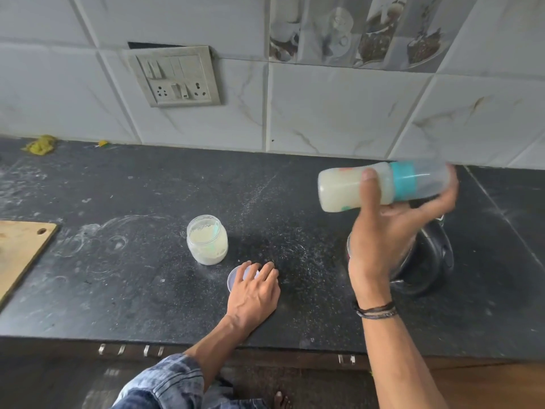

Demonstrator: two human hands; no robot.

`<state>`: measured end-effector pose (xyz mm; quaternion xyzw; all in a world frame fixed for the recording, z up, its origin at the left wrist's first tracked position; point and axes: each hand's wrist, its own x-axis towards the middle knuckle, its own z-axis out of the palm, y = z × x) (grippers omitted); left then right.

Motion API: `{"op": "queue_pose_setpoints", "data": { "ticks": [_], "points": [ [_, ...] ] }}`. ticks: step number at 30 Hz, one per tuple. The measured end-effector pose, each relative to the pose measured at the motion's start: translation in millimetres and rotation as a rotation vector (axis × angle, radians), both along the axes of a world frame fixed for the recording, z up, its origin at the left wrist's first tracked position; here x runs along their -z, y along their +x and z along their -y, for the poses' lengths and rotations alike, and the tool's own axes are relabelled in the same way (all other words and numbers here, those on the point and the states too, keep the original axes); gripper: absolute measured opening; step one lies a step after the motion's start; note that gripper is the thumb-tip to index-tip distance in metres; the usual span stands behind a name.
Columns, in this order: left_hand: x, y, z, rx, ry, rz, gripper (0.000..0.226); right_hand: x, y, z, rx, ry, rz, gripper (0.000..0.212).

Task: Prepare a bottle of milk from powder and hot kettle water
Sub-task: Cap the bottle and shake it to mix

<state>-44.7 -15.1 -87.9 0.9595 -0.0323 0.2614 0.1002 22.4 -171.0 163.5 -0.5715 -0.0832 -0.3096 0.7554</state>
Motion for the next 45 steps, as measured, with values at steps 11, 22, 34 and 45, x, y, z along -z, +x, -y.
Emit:
{"op": "queue_pose_setpoints", "data": {
  "ticks": [11, 22, 34, 45],
  "points": [
    [-2, -3, -1, -0.001, 0.007, -0.002, 0.021, 13, 4, 2, -0.163, -0.168, -0.139, 0.089],
    [-1, 0, -1, 0.004, 0.010, -0.002, 0.019, 15, 21, 20, -0.334, -0.139, -0.190, 0.087],
    [-1, 1, 0, -0.019, 0.035, -0.022, 0.021, 18, 7, 8, -0.227, -0.083, -0.043, 0.082],
    [-4, 0, 0, -0.023, 0.041, -0.017, 0.022, 10, -1, -4, -0.080, 0.051, -0.069, 0.088]
  ]
}}
